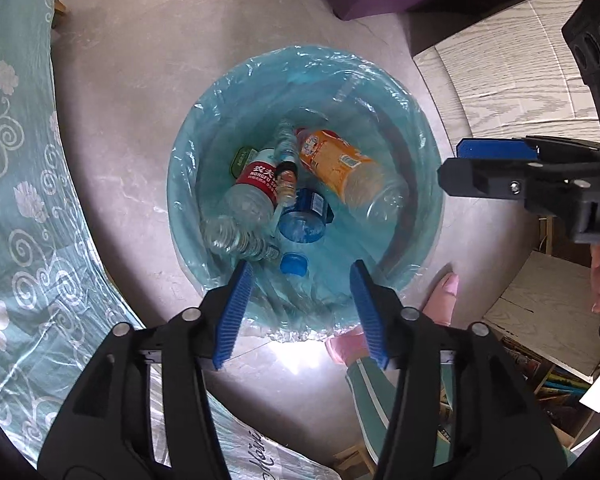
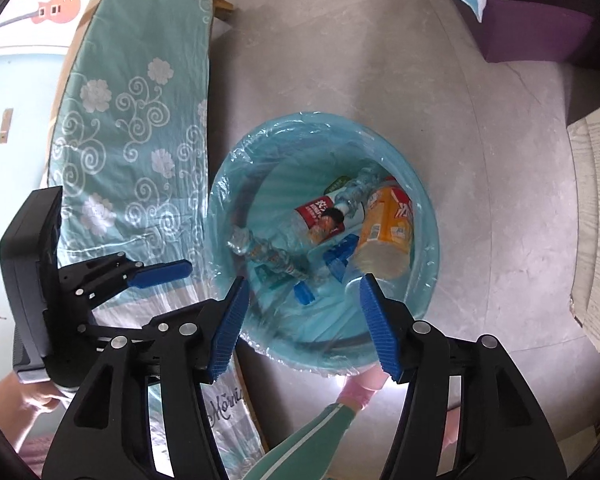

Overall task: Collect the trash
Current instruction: 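Open both tools to drop the water bottles into the bin, then move both open tools back toward the table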

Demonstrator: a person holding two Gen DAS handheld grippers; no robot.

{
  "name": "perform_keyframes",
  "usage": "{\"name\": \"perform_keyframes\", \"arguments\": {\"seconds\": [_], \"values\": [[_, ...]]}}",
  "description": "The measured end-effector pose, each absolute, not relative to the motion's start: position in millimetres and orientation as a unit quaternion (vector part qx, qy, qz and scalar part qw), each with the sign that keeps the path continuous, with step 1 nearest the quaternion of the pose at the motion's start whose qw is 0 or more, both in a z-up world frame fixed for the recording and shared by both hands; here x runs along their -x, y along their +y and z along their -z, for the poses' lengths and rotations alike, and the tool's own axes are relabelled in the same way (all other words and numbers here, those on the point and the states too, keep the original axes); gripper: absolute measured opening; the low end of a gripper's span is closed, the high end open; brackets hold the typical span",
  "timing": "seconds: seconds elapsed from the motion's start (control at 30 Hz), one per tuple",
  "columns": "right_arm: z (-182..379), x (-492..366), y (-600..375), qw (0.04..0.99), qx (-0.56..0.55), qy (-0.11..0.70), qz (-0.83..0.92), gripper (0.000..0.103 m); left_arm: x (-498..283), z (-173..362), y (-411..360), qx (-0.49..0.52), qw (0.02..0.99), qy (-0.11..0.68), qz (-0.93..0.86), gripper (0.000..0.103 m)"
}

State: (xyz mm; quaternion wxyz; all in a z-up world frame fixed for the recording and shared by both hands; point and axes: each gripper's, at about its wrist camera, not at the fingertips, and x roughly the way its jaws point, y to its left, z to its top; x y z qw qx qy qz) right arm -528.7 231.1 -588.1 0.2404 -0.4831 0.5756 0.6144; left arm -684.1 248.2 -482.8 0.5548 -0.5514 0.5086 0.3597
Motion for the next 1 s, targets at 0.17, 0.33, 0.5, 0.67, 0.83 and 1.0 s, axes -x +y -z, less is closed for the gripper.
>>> {"name": "perform_keyframes", "arguments": {"seconds": [0.17, 0.33, 0.5, 0.67, 0.83, 1.0], "values": [[578.2, 520.3, 227.2, 0.247, 0.481, 0.568, -0.62, 0.061, 684.1, 475.2, 244.0, 0.551, 0.554, 0.502, -0.37, 0.063], [552.9, 506.9, 222.6, 0.264, 0.459, 0.553, -0.643, 0.081, 684.1, 458.0, 237.5, 0.55, 0.558, 0.493, -0.379, 0.078], [510.3, 497.7, 208.7, 0.261, 0.435, 0.528, -0.681, 0.088, 672.5, 429.8, 225.1, 0.528, 0.567, 0.502, -0.383, 0.09], [459.5, 491.1, 191.9, 0.247, 0.418, 0.507, -0.712, 0.089, 661.3, 397.0, 212.6, 0.492, 0.577, 0.53, -0.38, 0.094], [390.3, 485.1, 171.9, 0.232, 0.395, 0.464, -0.758, 0.09, 655.1, 354.8, 205.1, 0.478, 0.589, 0.532, -0.377, 0.096], [306.1, 472.8, 150.2, 0.217, 0.366, 0.413, -0.805, 0.09, 650.9, 291.2, 191.5, 0.456, 0.609, 0.526, -0.381, 0.096]]}}
